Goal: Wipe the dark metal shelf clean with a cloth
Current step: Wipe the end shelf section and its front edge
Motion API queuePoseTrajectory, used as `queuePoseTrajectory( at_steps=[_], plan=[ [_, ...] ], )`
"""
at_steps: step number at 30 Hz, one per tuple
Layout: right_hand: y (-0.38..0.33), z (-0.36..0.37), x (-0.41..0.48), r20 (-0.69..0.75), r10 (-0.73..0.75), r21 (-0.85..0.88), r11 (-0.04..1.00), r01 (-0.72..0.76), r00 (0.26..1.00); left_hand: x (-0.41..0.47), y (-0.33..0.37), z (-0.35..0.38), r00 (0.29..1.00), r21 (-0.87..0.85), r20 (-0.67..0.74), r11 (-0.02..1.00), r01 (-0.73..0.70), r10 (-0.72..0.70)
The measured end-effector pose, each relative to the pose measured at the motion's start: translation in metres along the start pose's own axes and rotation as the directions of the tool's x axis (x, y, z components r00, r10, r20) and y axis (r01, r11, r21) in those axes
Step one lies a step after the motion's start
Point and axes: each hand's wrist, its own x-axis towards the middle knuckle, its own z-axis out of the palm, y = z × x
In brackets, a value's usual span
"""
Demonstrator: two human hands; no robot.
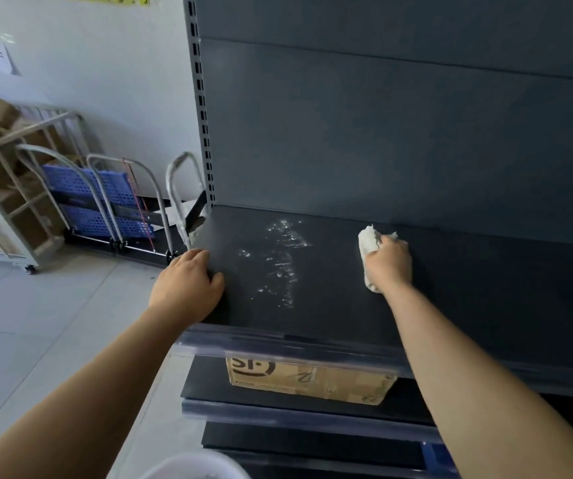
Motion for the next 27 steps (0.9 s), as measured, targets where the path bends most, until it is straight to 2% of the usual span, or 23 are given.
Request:
queuePoseTrajectory(
  at_steps=[2, 7, 9, 11, 13, 15, 16, 18, 21, 22, 23, 25, 27],
  plan=[
    [-0.014, 0.013, 0.0, 0.015, -0.086, -0.113, 0.99, 0.087, 0.996, 0.006, -0.011, -0.001, 0.999, -0.004, 0.03, 1.0, 0.025, -0.024],
    [-0.073, 0.063, -0.002, 0.098, -0.251, -0.123, 0.957, 0.262, 0.963, 0.014, -0.02, 0.009, 0.999, 0.017, 0.038, 1.0, -0.021, 0.02],
    [-0.102, 0.082, -0.013, 0.169, -0.345, -0.093, 0.927, 0.364, 0.923, 0.017, -0.022, 0.009, 0.998, 0.047, 0.048, 0.998, -0.038, 0.036],
    [-0.131, 0.092, -0.032, 0.265, -0.446, 0.045, 0.892, 0.451, 0.855, 0.019, -0.025, 0.007, 0.996, 0.071, 0.065, 0.996, -0.063, 0.058],
    [-0.152, 0.097, -0.045, 0.259, -0.454, 0.257, 0.883, 0.392, 0.852, 0.019, -0.03, 0.004, 0.993, 0.083, 0.08, 0.992, -0.091, 0.084],
    [-0.156, 0.092, -0.043, 0.138, -0.375, 0.384, 0.873, 0.3, 0.916, 0.019, -0.038, 0.0, 0.988, 0.088, 0.087, 0.987, -0.132, 0.124],
    [-0.149, 0.087, -0.033, 0.068, -0.312, 0.386, 0.884, 0.263, 0.948, 0.019, -0.042, -0.002, 0.986, 0.083, 0.086, 0.985, -0.153, 0.146],
    [-0.124, 0.072, -0.007, -0.016, -0.136, 0.289, 0.948, 0.135, 0.991, 0.018, -0.05, -0.004, 0.98, 0.056, 0.08, 0.981, -0.188, 0.183],
    [-0.085, 0.06, 0.019, -0.031, 0.029, -0.092, 0.995, -0.032, 0.999, 0.019, -0.057, -0.003, 0.97, 0.023, 0.066, 0.972, -0.236, 0.234],
    [-0.086, 0.064, 0.018, -0.01, 0.058, -0.147, 0.987, -0.059, 0.998, 0.02, -0.06, -0.003, 0.967, 0.021, 0.065, 0.969, -0.246, 0.245],
    [-0.091, 0.069, 0.016, 0.009, 0.024, -0.17, 0.985, -0.022, 1.0, 0.02, -0.062, -0.002, 0.965, 0.017, 0.063, 0.967, -0.255, 0.253],
    [-0.115, 0.082, 0.007, 0.085, -0.152, -0.211, 0.963, 0.167, 0.985, 0.021, -0.067, -0.002, 0.961, 0.003, 0.055, 0.963, -0.271, 0.27],
    [-0.139, 0.1, 0.004, 0.186, -0.325, -0.227, 0.904, 0.362, 0.927, 0.021, -0.071, -0.002, 0.957, -0.007, 0.053, 0.958, -0.286, 0.286]
  ],
)
